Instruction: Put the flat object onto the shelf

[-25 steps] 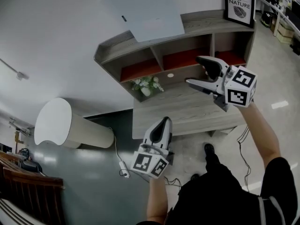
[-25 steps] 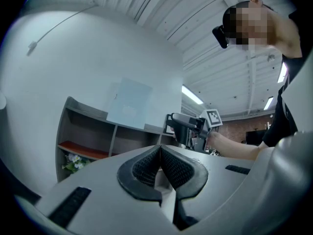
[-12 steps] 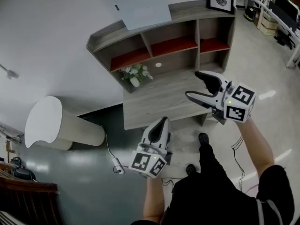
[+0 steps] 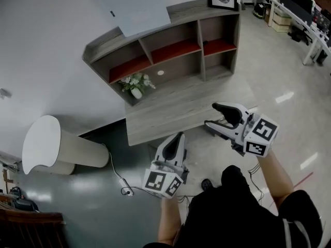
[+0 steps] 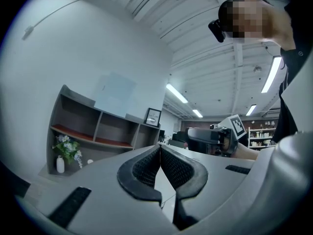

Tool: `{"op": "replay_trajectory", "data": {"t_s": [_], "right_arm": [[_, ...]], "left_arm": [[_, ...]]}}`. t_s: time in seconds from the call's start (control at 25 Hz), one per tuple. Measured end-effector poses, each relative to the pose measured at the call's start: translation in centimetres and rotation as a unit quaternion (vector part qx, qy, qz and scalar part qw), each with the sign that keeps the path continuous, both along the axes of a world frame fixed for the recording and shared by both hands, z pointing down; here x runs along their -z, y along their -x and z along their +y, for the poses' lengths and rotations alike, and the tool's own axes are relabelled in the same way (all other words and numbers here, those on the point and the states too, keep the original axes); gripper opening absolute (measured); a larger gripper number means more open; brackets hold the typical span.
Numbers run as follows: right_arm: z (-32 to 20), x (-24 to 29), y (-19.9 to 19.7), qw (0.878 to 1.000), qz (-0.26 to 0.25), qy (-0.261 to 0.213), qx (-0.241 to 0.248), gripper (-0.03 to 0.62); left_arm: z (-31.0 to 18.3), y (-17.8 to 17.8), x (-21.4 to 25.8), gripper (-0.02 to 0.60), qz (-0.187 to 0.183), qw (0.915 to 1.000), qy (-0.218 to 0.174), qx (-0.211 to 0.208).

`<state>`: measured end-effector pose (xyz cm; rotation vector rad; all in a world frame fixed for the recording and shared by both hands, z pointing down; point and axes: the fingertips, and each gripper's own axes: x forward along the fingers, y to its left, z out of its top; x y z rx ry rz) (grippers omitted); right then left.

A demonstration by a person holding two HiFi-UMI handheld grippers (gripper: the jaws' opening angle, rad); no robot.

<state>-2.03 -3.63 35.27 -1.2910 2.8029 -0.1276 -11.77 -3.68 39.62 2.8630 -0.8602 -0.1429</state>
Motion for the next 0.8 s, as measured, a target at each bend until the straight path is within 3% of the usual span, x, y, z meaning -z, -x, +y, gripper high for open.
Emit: {"op": "replay_trajectory", "data": {"t_s": [0.44,0.8], "right_arm": [[4.0,-1.9,-1.6,0.999,-0.011,0.01,-0.049,0.056],[6.7,-2.9,-0.8,0.997,0.006,-0.003,-0.074,0.014]], "left_arm": [[1.3,-2.6,-0.3,0.015,0.0,0.9998,0.007,-0.018],[2.4,-1.9,-0.8,0.015,-0.005,0.9992,0.005,-0.038]]}}
